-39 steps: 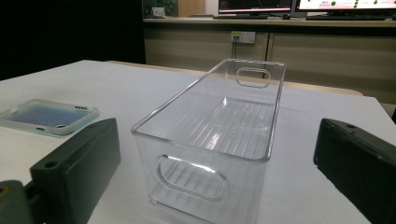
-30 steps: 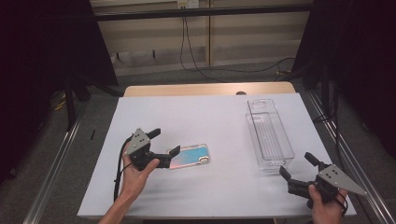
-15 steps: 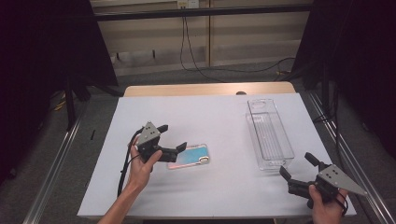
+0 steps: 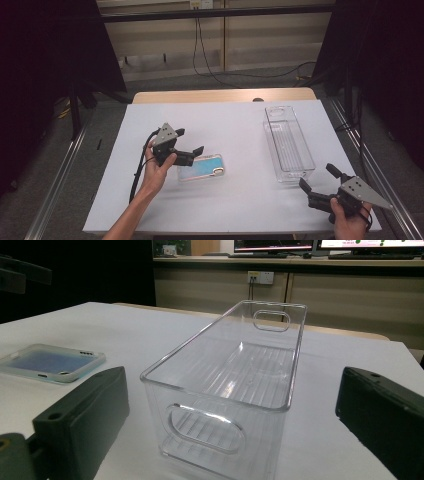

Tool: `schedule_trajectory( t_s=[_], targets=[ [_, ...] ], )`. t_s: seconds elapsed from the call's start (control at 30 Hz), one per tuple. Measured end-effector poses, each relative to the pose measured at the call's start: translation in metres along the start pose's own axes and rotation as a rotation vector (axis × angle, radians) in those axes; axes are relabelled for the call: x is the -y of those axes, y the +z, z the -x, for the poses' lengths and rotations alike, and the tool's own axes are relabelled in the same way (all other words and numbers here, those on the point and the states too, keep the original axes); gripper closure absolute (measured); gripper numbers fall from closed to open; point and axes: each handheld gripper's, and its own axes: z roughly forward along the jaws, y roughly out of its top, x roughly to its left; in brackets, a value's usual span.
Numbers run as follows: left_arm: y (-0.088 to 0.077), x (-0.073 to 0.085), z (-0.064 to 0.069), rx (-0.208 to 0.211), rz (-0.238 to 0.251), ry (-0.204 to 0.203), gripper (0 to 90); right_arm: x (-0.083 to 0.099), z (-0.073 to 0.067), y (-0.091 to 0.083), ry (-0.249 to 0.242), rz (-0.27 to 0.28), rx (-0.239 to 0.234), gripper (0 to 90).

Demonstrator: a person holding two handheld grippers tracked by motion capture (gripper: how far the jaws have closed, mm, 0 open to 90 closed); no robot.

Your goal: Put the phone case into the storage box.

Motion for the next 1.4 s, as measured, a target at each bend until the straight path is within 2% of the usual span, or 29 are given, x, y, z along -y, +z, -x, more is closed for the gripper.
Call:
schedule_trajectory(
  t_s=[0.03, 0.13, 0.17, 0.2, 0.23, 0.3, 0.43, 0.47, 0.5, 0.53, 0.7, 0.73, 0.83, 0.87, 0.9, 0.93, 1.17, 1.2, 1.33, 1.4],
  targets=[
    [0.001, -0.001, -0.001, 0.018, -0.017, 0.003, 4.2, 0.000, 0.000, 0.000, 0.000, -0.001, 0.000, 0.6],
    [0.004, 0.000, -0.001, 0.018, -0.077, 0.019, 4.3, 0.000, 0.000, -0.001, 0.001, 0.001, -0.002, 0.6],
    [0.004, 0.000, -0.001, 0.018, -0.077, 0.019, 4.4, 0.000, 0.000, -0.001, 0.001, 0.001, -0.002, 0.6],
    [0.005, 0.000, -0.001, 0.032, -0.105, 0.024, 4.4, 0.000, 0.000, -0.001, 0.003, 0.001, -0.002, 0.5],
    [0.005, 0.000, -0.001, 0.032, -0.105, 0.024, 4.6, 0.000, 0.000, -0.001, 0.003, 0.001, -0.002, 0.5],
    [0.006, -0.001, -0.002, 0.028, -0.137, 0.050, 5.7, 0.000, 0.000, 0.000, 0.003, 0.000, -0.004, 0.6],
    [0.007, -0.002, -0.003, 0.047, -0.173, 0.061, 5.7, 0.000, 0.000, -0.001, 0.003, 0.001, -0.003, 0.6],
    [0.007, -0.002, -0.004, 0.067, -0.199, 0.065, 5.7, 0.000, 0.000, -0.001, 0.005, 0.001, -0.002, 0.6],
    [0.007, -0.002, -0.004, 0.067, -0.199, 0.065, 5.7, 0.000, 0.000, -0.001, 0.005, 0.001, -0.002, 0.6],
    [0.009, -0.001, -0.003, 0.101, -0.227, 0.051, 5.7, 0.000, 0.000, 0.000, 0.004, 0.001, -0.003, 0.6],
    [0.014, -0.001, -0.003, 0.133, -0.249, 0.046, 5.6, 0.000, 0.000, 0.000, 0.003, 0.000, -0.001, 0.6],
    [0.016, -0.001, -0.003, 0.135, -0.270, 0.055, 5.6, 0.000, 0.000, 0.000, 0.002, 0.000, 0.000, 0.6],
    [0.019, -0.003, -0.002, 0.139, -0.294, 0.078, 5.6, 0.000, 0.000, 0.000, 0.000, -0.002, -0.001, 0.6],
    [0.022, -0.004, -0.002, 0.146, -0.319, 0.090, 5.6, 0.000, 0.000, 0.000, 0.001, -0.002, -0.001, 0.6],
    [0.022, -0.004, -0.002, 0.146, -0.319, 0.090, 5.6, 0.000, 0.000, 0.000, 0.001, -0.001, -0.001, 0.6],
    [0.023, -0.004, -0.004, 0.200, -0.343, 0.116, 5.5, 0.000, 0.000, 0.000, 0.002, -0.001, 0.000, 0.6],
    [0.029, 0.000, -0.003, 0.212, -0.383, 0.118, 5.5, 0.000, 0.000, 0.000, 0.000, -0.004, -0.003, 0.6],
    [0.031, 0.002, -0.001, 0.227, -0.406, 0.131, 5.8, 0.000, 0.000, 0.000, 0.000, -0.004, -0.002, 0.6],
    [0.034, 0.003, 0.002, 0.240, -0.436, 0.155, 5.5, 0.000, 0.000, 0.000, 0.001, -0.002, -0.003, 0.6],
    [0.034, 0.004, 0.003, 0.224, -0.443, 0.167, 4.1, 0.000, 0.000, 0.000, 0.000, -0.004, -0.004, 0.6]
  ],
)
